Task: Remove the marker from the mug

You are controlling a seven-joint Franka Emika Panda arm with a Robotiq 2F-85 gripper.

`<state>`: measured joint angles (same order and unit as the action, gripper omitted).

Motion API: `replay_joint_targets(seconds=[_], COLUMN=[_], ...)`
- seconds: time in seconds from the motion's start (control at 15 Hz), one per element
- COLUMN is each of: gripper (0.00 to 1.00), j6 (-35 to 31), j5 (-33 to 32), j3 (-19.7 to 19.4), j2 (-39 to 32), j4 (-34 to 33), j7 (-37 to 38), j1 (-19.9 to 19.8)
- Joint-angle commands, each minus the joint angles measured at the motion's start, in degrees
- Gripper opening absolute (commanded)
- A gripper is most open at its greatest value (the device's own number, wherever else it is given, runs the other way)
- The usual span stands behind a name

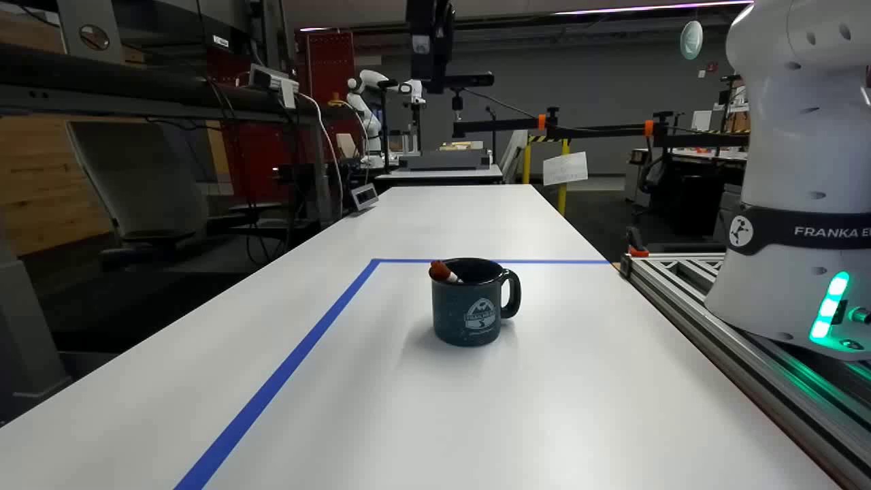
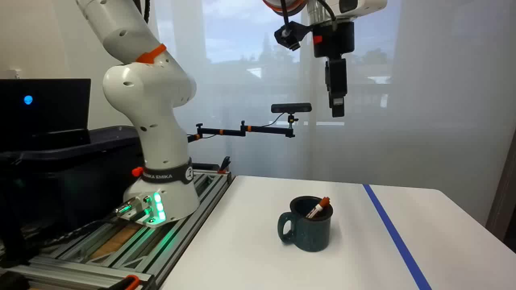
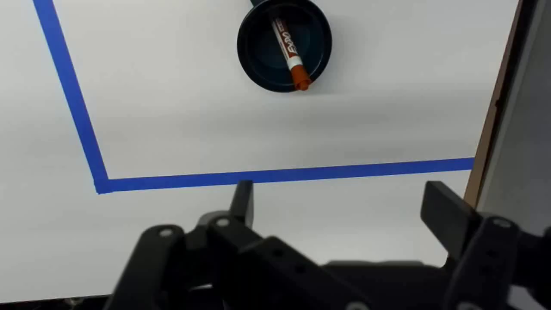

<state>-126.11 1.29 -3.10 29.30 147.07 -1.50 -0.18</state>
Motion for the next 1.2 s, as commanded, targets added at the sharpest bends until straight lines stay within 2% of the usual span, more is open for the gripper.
replay_joint_targets(seconds=[0.0, 0.4, 0.73, 0.87, 0.93, 1.13], gripper=[1.0, 1.0, 1.0, 1.0, 1.0, 1.0], j6=[0.16, 0.99, -4.91, -8.82, -5.21, -8.01], j5=[0.21, -0.09, -2.44, -5.98, -2.83, -4.7], j3=[0.34, 0.52, 3.98, 6.35, 4.39, 5.56], j2=[-0.05, 0.06, 1.72, 2.41, -0.19, -0.04], j4=[-0.11, 0.07, 7.7, 11.82, 7.26, 10.54], j7=[-0.18, -0.92, -2.36, -0.84, -1.71, -1.37], j1=[-0.38, -0.05, 1.36, 0.55, 1.33, 1.41])
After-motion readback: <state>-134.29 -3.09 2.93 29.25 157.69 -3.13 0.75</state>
